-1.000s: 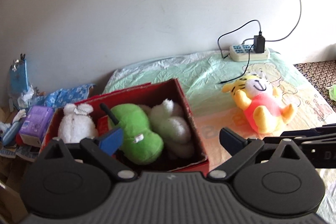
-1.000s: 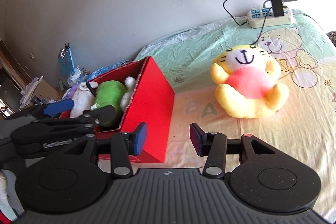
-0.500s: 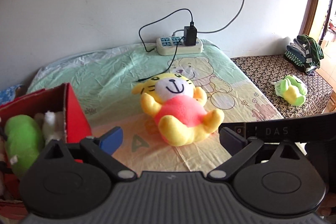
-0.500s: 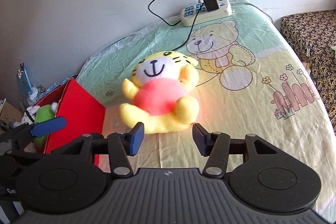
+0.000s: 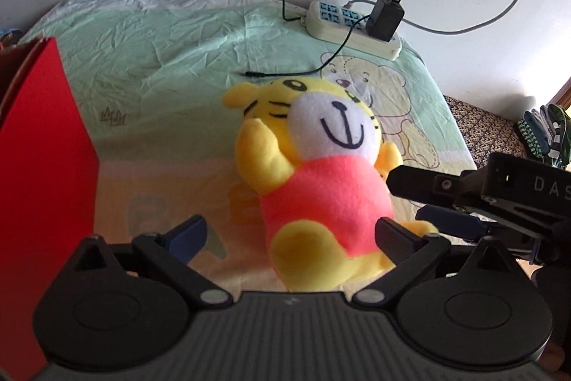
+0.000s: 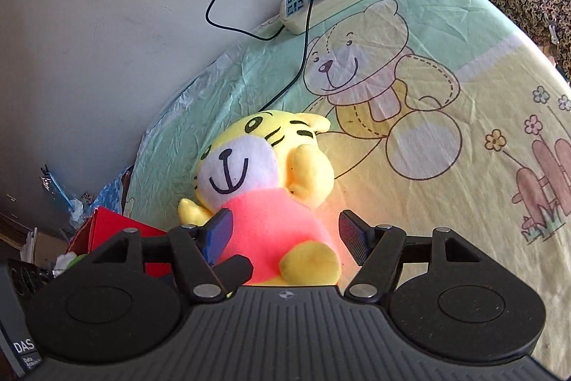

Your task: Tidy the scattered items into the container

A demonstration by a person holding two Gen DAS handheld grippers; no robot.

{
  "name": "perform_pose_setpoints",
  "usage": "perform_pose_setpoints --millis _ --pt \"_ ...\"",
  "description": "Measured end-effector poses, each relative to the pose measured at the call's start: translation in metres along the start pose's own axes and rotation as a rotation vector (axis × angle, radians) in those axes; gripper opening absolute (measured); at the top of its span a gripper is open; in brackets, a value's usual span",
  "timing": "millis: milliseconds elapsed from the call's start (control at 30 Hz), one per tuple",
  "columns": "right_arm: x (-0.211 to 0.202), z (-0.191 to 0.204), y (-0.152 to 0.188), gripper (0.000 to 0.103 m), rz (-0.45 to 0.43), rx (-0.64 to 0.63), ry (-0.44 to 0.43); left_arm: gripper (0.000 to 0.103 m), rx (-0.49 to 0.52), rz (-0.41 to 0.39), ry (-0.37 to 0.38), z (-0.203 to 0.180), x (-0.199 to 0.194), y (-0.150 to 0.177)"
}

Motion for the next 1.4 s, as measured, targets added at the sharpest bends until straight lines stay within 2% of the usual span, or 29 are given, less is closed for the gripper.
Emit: perform_pose_setpoints --millis 67,133,400,500,567,633,667,700,867,967,1200,1400 --pt "0.013 -0.002 0.001 0.069 0.029 0.008 -0.01 0.102 -0.012 0.017 0.01 0.002 0.008 0.001" --pt "0.023 -0.004 0.001 0.069 0.054 0.017 -0.022 0.103 -0.045 0.019 0.053 0.004 0.013 0.001" --pt "0.045 -0.008 0.003 0.066 0.105 0.036 -0.078 0.1 -0.089 0.037 0.104 0.009 0.035 0.002" --pt "0.043 -0.012 0.002 0.061 0.113 0.047 -0.107 0.091 -0.067 0.03 0.137 0.002 0.033 0.001" --pt "0.038 -0.016 0.003 0.055 0.115 0.069 -0.126 0.079 -0.041 0.025 0.157 -0.005 0.03 -0.001" --pt "0.029 -0.018 0.006 0.051 0.113 0.075 -0.13 0.079 -0.003 0.014 0.142 -0.013 0.025 -0.002" --pt "0.024 -0.018 0.009 0.05 0.111 0.076 -0.13 0.074 0.011 0.013 0.146 -0.017 0.022 -0.001" --pt "0.019 -0.019 0.011 0.05 0.109 0.077 -0.13 0.073 0.012 0.015 0.157 -0.02 0.019 0.001" --pt "-0.007 -0.021 0.024 0.049 0.095 0.078 -0.134 0.069 0.022 0.018 0.189 -0.035 -0.002 0.015" --pt "-0.028 -0.019 0.035 0.049 0.071 0.075 -0.154 0.069 0.053 -0.009 0.201 -0.045 -0.024 0.025" --pt "-0.075 0.026 0.053 0.049 -0.056 0.024 -0.22 0.069 0.141 -0.161 0.191 -0.053 -0.089 0.026" --pt "-0.087 0.083 0.083 0.049 -0.103 -0.02 -0.291 0.07 0.18 -0.275 0.149 -0.021 -0.15 0.029"
Point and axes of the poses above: each gripper's, at about its wrist camera, not at the fingertips, and x roughly the way its jaws point, z to its left, y to its underside, the point moved 5 cm from there along x, roughly the way its jaws point, and after that the axes turned 8 degrees about x, right-handed, at the moved point
